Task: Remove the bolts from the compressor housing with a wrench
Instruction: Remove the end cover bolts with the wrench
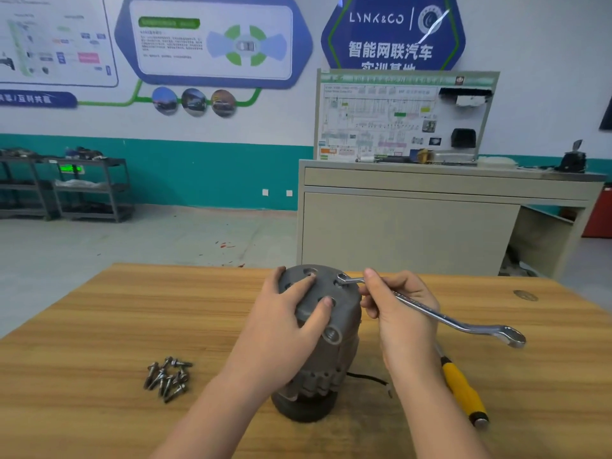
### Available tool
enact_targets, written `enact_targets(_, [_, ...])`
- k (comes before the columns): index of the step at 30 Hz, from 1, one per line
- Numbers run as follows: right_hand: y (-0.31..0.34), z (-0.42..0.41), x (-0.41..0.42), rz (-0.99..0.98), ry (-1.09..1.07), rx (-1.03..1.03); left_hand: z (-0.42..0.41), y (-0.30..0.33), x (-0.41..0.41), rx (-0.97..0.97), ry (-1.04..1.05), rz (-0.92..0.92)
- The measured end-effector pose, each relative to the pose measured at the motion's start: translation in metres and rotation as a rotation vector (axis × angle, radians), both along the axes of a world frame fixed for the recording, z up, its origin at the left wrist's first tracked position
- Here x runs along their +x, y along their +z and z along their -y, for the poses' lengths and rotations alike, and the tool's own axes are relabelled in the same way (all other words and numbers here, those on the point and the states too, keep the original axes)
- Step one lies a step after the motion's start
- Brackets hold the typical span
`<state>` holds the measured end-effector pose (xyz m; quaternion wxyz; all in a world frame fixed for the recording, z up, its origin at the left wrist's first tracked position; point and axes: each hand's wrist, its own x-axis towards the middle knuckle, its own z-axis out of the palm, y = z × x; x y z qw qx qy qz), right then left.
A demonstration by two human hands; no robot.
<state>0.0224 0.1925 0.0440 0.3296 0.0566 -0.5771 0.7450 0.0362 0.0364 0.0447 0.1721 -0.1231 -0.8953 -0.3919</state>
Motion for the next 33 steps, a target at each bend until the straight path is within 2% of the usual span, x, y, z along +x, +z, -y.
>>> enact_targets(2, [-0.001,0.004,0.001,0.004,-0.058,0.046,0.0,0.0,0.001,0.005,-0.005,0.006])
enact_targets(7, [0.001,0.017,0.012,-0.027,-0.284,0.347,0.003,-0.001,0.005,0.009,-0.013,0.017])
enact_targets(13, [0.009,0.026,0.019,-0.037,-0.349,0.432,0.008,0.003,0.01,-0.015,-0.03,0.061])
enact_targets(17, [0.01,0.032,0.025,-0.016,-0.391,0.572,0.008,0.012,0.013,-0.179,-0.027,0.008])
enact_targets(20, [0.009,0.037,0.031,-0.01,-0.448,0.71,0.009,0.028,0.013,-0.304,-0.11,0.007])
enact_targets(24, [0.006,0.032,0.038,-0.076,-0.455,0.712,0.016,0.041,0.006,-0.443,-0.234,0.17])
enact_targets(27, [-0.003,0.029,0.043,-0.148,-0.467,0.679,0.007,0.037,0.004,-0.548,-0.173,0.16])
enact_targets(30, [-0.009,0.028,0.041,-0.196,-0.536,0.657,-0.005,0.03,0.004,-0.583,-0.095,0.101])
enact_targets(33, [-0.01,0.03,0.038,-0.201,-0.506,0.615,-0.006,0.026,0.005,-0.602,-0.058,0.052])
